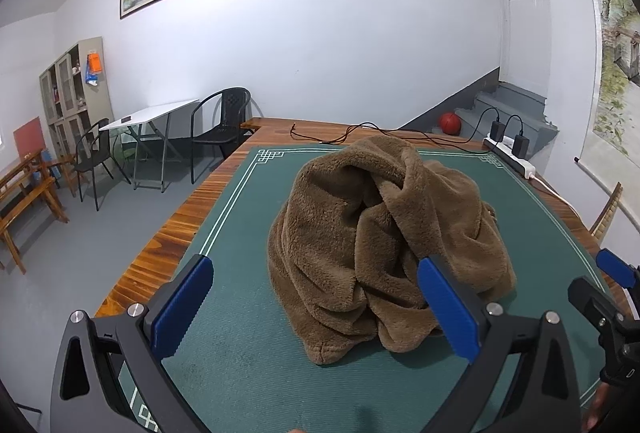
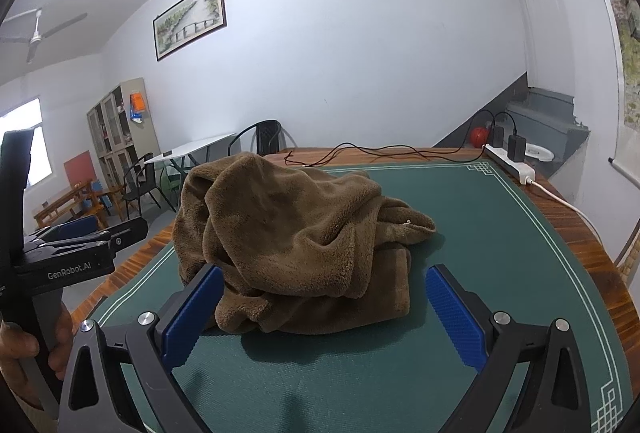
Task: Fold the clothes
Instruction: 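Move both grippers toward the crumpled brown fleece blanket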
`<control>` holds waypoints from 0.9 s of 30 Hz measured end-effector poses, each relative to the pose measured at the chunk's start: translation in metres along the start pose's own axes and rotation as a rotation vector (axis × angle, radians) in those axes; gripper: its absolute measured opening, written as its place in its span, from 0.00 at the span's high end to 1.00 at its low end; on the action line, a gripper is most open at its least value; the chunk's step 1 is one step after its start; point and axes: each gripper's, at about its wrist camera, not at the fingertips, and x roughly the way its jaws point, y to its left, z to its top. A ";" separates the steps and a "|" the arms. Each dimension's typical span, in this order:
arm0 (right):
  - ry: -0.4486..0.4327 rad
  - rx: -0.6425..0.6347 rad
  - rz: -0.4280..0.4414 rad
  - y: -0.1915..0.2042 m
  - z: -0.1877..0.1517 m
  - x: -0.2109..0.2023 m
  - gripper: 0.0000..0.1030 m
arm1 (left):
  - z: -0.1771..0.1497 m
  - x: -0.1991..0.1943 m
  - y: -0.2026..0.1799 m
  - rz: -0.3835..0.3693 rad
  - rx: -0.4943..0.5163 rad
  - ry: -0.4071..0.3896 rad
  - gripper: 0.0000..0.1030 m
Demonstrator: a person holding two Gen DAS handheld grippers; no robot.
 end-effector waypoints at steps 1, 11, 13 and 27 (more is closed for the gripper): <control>0.002 -0.001 -0.005 -0.001 -0.001 0.001 0.01 | 0.000 0.000 0.000 -0.001 0.000 0.001 0.00; 0.020 -0.013 -0.051 -0.006 -0.008 0.008 0.01 | -0.006 0.011 0.003 -0.001 -0.009 0.018 0.00; 0.024 -0.016 -0.060 -0.008 -0.010 0.009 0.01 | -0.008 0.015 0.006 0.003 -0.016 0.025 0.00; 0.247 0.109 -0.437 -0.128 -0.055 0.041 0.01 | -0.040 0.062 0.038 0.063 -0.064 0.142 0.00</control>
